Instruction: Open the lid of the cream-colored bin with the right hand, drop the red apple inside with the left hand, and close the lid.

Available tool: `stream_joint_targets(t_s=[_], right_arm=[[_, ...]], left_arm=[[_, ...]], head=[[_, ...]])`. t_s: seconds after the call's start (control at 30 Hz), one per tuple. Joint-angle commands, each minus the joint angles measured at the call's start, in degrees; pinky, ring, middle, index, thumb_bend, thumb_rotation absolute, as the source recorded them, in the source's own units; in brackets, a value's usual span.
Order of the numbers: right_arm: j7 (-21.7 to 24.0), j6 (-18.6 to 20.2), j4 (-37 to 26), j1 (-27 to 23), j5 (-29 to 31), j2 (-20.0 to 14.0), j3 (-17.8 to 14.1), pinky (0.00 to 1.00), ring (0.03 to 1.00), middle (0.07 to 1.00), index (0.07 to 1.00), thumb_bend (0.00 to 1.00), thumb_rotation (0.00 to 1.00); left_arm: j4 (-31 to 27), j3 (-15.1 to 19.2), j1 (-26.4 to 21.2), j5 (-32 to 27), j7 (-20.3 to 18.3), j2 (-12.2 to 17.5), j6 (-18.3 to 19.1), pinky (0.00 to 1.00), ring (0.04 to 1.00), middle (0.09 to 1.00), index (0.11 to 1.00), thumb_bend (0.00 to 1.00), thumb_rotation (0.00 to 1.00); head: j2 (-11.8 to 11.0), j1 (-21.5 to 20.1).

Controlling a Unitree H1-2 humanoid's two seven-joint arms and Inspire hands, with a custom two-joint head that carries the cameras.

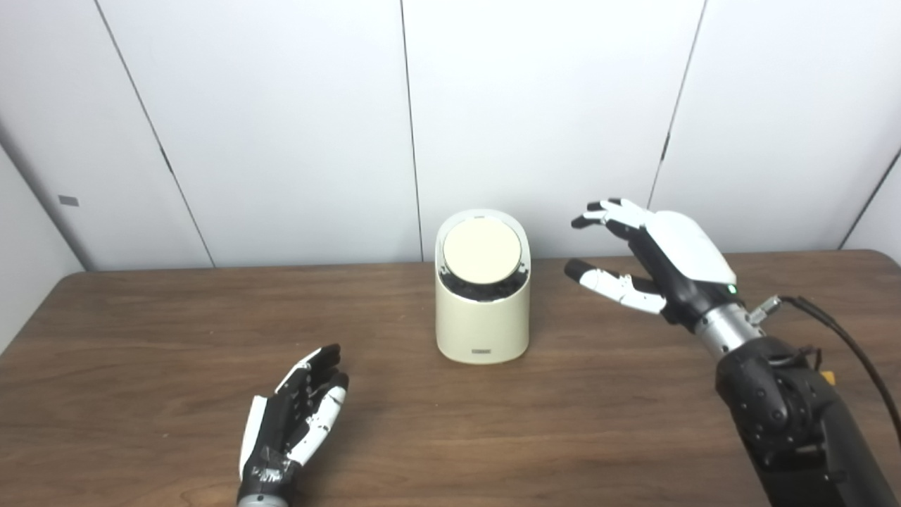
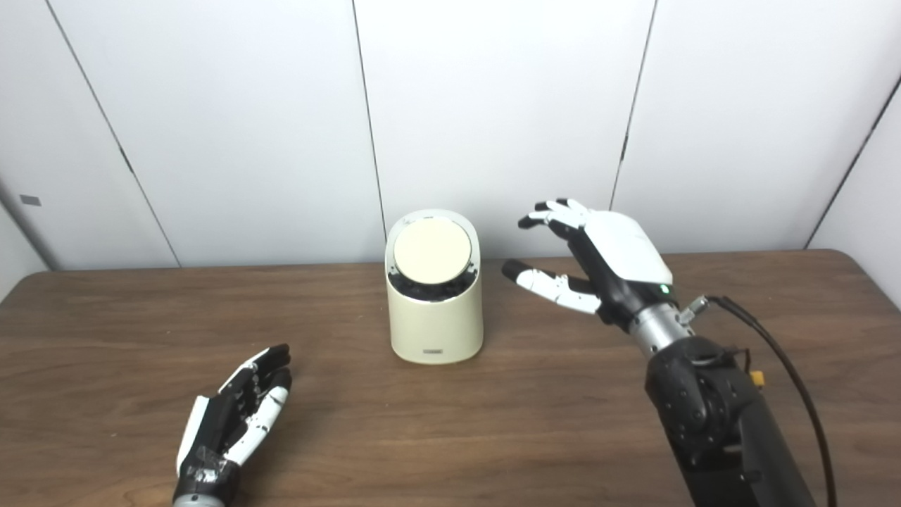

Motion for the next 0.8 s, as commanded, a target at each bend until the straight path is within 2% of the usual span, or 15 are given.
stream_joint_targets(t_s=[0.0,0.13,0.23,0.4,0.5,0.6,0.77], right_arm=[[-2.28,-1.09,-1.12,-0.57,2.02,-0.80,-1.87,0.80,0.882,0.870,0.791,0.47,1.00],[-1.62,1.11,-0.98,3.91,6.87,0.65,-3.57,0.84,0.907,0.900,0.861,0.49,1.00],[-1.74,2.63,-1.43,6.61,10.68,2.24,-4.72,0.84,0.909,0.907,0.881,0.48,1.00],[-1.70,5.10,-1.35,11.17,25.57,9.07,-9.07,0.82,0.911,0.936,0.925,0.53,1.00],[-2.79,6.23,-1.53,13.22,31.63,13.21,-10.58,0.88,0.953,0.964,0.955,0.52,1.00],[-4.86,6.64,-2.85,15.79,31.35,15.70,-9.53,0.91,0.950,0.954,0.948,0.53,1.00],[-7.05,4.78,-3.66,19.30,29.35,15.66,-7.34,0.87,0.934,0.947,0.930,0.55,1.00]], left_arm=[[-1.44,0.15,-0.56,-0.73,-0.26,0.37,-1.45,0.80,0.845,0.856,0.866,0.37,0.45],[-2.24,0.26,1.15,-1.55,-0.65,0.44,-1.93,0.80,0.836,0.851,0.871,0.42,0.48],[-2.30,0.36,2.35,-1.93,-1.08,1.11,-2.81,0.81,0.844,0.858,0.876,0.38,0.46],[-1.73,1.37,4.36,-4.24,-1.86,1.89,-5.41,0.85,0.857,0.867,0.877,0.37,0.49],[-1.72,1.28,5.78,-4.38,-2.20,2.06,-6.05,0.88,0.873,0.885,0.903,0.39,0.51],[-1.65,0.87,7.43,-4.03,-2.64,2.22,-7.15,0.89,0.882,0.895,0.915,0.40,0.55],[0.11,0.89,9.24,-3.69,-2.49,2.15,-10.38,0.90,0.884,0.900,0.931,0.42,0.60]], head=[[-0.01,-0.20],[0.26,-0.21],[0.44,-0.30],[0.74,-0.59],[1.05,-0.48],[1.24,-0.42],[1.73,-0.16]])
